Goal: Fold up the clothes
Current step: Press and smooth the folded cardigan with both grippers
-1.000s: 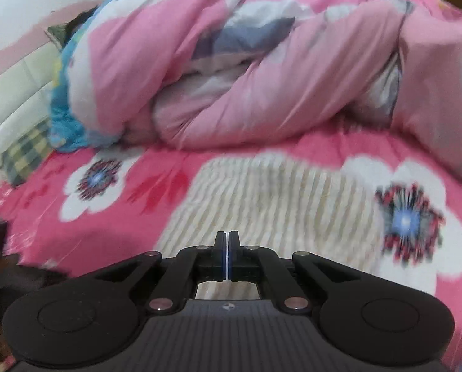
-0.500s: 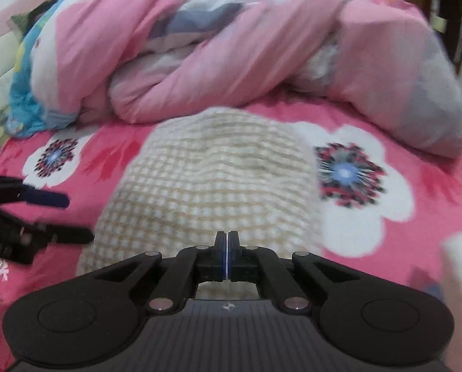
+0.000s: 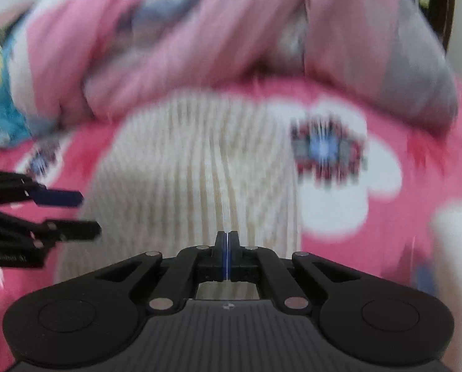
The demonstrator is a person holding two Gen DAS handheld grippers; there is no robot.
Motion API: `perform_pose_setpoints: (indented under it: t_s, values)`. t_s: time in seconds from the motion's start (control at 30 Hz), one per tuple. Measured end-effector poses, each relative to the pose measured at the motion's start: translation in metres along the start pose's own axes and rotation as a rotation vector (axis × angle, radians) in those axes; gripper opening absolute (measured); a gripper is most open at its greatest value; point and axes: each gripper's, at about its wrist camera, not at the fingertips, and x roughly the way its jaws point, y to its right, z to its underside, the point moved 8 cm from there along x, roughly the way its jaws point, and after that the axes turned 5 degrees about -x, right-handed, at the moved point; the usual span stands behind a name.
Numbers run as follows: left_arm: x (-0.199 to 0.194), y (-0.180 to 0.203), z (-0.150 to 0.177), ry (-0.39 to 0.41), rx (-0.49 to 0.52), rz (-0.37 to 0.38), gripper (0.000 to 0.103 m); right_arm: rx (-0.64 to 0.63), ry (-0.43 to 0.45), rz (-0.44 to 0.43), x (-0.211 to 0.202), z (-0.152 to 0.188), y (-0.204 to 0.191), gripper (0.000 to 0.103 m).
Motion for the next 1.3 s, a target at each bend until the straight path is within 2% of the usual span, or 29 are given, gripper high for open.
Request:
perform_pose_setpoints:
  t_s: [0.07,0.1,0.17,0.2,0.3,0.37,0.43,0.5,0.53,0.6,0.67,0.77,0.87,0.97,1.03,1.1,1.17,1.3]
  values:
    - [0.021,-0.005,0.006,-0.046,0.006,-0.041,0.051,-0.006,0.032,-0.004,0.002,-0.014,0.001,0.000]
    - [0.033,-0.009,0.016,-0.059,0.015,-0.053,0.052,-0.009,-0.015,0.004,0.020,-0.006,0.005,0.000]
    - [0.040,-0.009,0.026,-0.030,0.025,-0.040,0.052,-0.014,-0.095,0.013,0.055,0.025,0.013,0.000]
    - [0.039,-0.007,0.025,-0.030,0.037,-0.049,0.052,-0.024,-0.084,0.012,0.060,0.031,0.016,0.000]
    - [0.030,-0.009,0.015,-0.046,0.009,-0.048,0.051,-0.052,-0.121,0.004,0.052,0.016,0.015,0.000]
    - [0.020,-0.012,0.000,-0.005,0.016,-0.054,0.051,-0.032,-0.084,-0.015,0.037,-0.006,0.016,0.000]
    - [0.017,-0.015,-0.016,0.052,0.039,-0.068,0.051,-0.037,0.006,-0.017,0.030,-0.036,0.018,0.000]
    - [0.035,-0.029,-0.021,0.049,0.021,-0.104,0.052,-0.029,0.066,-0.020,0.040,-0.057,0.020,0.000]
    - [0.050,-0.039,-0.014,0.023,0.010,-0.129,0.052,-0.027,0.052,-0.014,0.055,-0.056,0.022,0.000]
    - [0.059,-0.048,-0.006,0.020,-0.019,-0.135,0.059,-0.045,-0.015,-0.006,0.093,-0.039,0.027,0.000]
    - [0.063,-0.054,0.001,0.027,-0.052,-0.133,0.059,-0.077,-0.007,-0.014,0.108,-0.026,0.027,0.000]
    - [0.049,-0.053,-0.011,0.041,-0.055,-0.136,0.053,-0.136,-0.033,0.001,0.094,-0.043,0.021,0.000]
    - [0.035,-0.056,-0.032,0.117,-0.063,-0.134,0.053,-0.123,0.043,-0.042,0.072,-0.069,0.018,0.000]
    - [0.049,-0.059,-0.051,0.150,-0.085,-0.119,0.053,-0.121,0.119,-0.062,0.075,-0.094,0.014,0.000]
    - [0.078,-0.068,-0.049,0.107,-0.121,-0.109,0.056,-0.124,0.084,-0.045,0.105,-0.090,0.015,0.000]
    - [0.086,-0.071,-0.046,0.102,-0.133,-0.104,0.058,-0.106,0.003,-0.028,0.140,-0.069,0.021,0.000]
    - [0.089,-0.073,-0.044,0.106,-0.139,-0.101,0.058,-0.093,0.019,-0.032,0.143,-0.064,0.024,0.000]
    - [0.071,-0.072,-0.057,0.132,-0.190,-0.081,0.055,-0.083,0.012,-0.037,0.134,-0.076,0.021,0.000]
